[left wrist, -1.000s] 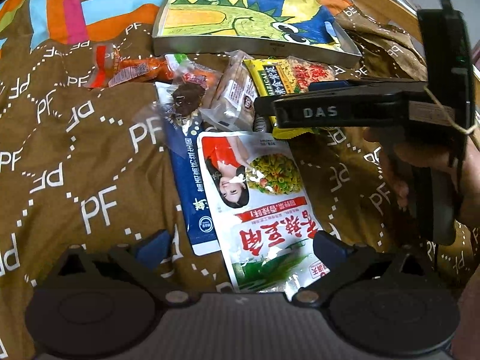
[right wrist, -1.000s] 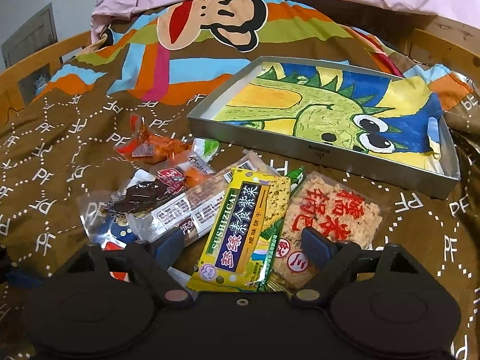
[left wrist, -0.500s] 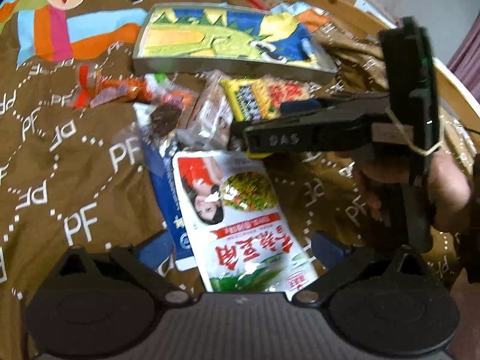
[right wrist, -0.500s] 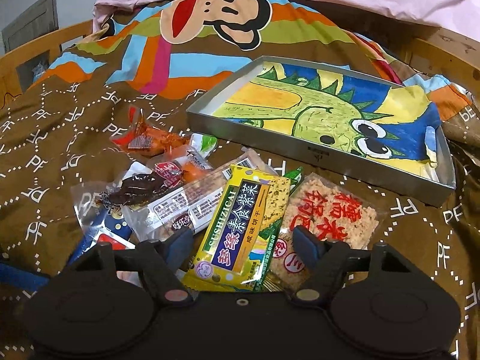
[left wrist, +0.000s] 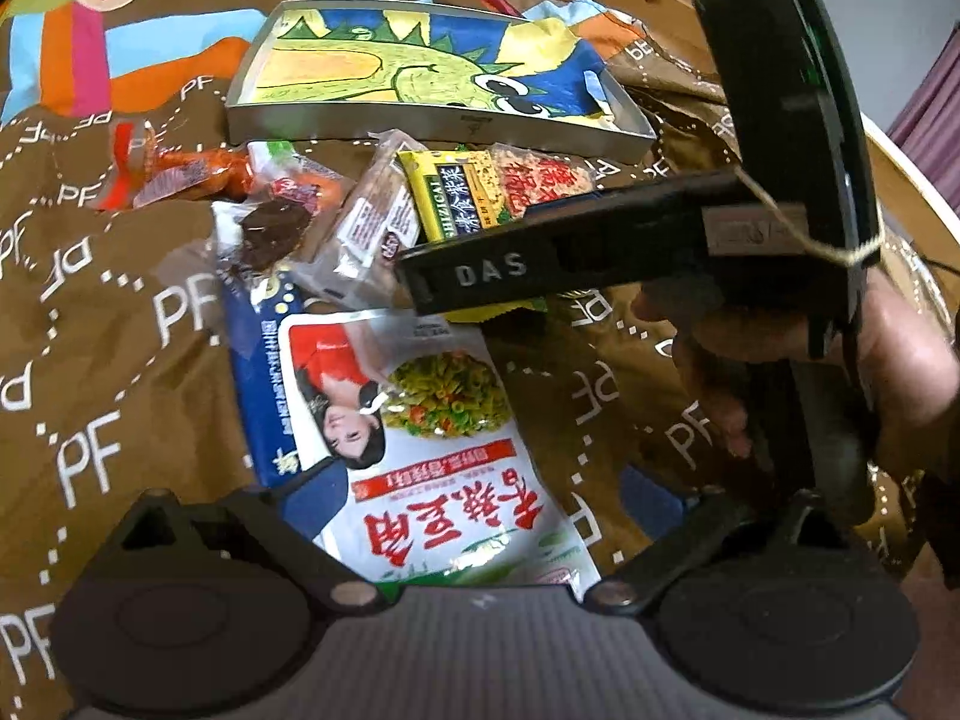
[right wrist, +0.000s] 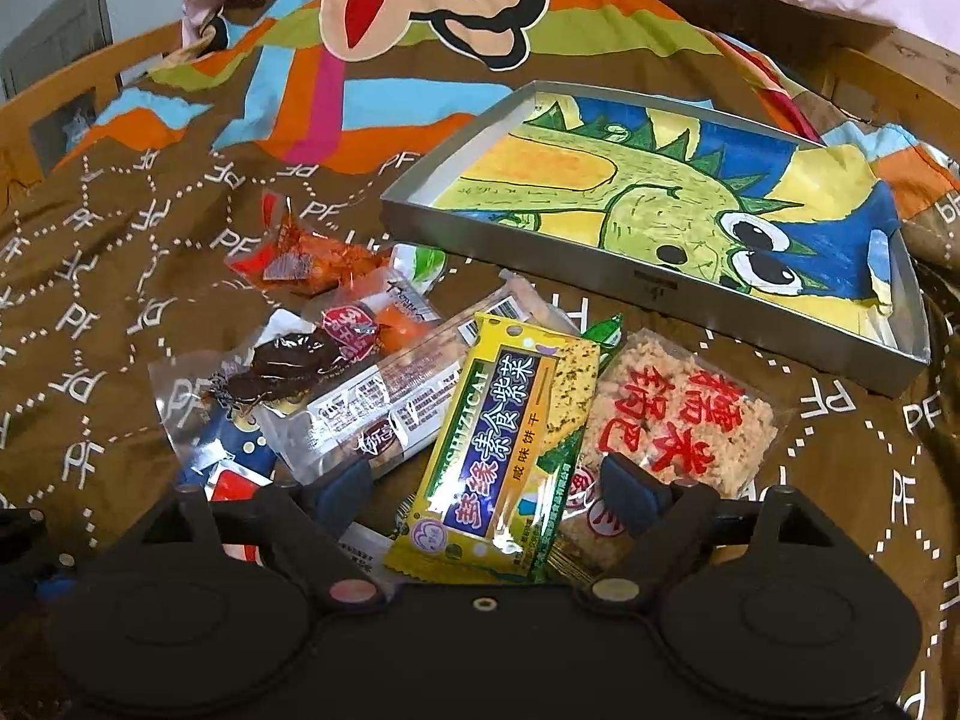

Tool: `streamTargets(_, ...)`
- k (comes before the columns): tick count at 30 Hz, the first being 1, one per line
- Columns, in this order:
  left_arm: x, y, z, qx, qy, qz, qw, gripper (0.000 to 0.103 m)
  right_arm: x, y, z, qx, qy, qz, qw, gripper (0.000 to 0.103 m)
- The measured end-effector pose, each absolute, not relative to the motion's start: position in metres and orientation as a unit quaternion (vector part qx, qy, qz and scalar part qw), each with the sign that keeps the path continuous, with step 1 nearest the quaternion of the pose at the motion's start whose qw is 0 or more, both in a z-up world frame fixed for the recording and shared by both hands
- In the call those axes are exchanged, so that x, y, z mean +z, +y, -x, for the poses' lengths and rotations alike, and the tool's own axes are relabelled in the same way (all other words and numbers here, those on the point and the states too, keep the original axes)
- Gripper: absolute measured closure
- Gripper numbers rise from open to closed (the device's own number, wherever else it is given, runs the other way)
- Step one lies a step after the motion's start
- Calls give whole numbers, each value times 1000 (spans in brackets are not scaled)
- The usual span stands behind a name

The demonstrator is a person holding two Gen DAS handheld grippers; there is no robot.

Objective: Organize snacks
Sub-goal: 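Move the right gripper to the yellow-green biscuit pack and grasp it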

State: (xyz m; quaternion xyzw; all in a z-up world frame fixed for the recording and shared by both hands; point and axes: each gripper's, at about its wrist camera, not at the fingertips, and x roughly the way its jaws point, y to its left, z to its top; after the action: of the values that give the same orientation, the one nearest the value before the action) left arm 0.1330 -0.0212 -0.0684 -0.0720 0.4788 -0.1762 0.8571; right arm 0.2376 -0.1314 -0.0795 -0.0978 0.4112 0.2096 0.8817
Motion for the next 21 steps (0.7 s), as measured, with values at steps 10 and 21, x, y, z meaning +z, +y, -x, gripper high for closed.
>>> streamTargets(10,-79,-29,-130,-156,490,21,857,5,-73,-134,-246,217,427,145,866,48)
streamTargets(21,-87,-45,-143,-133,500,-3,856,1,-68,-172,-211,240,478,149,832,49)
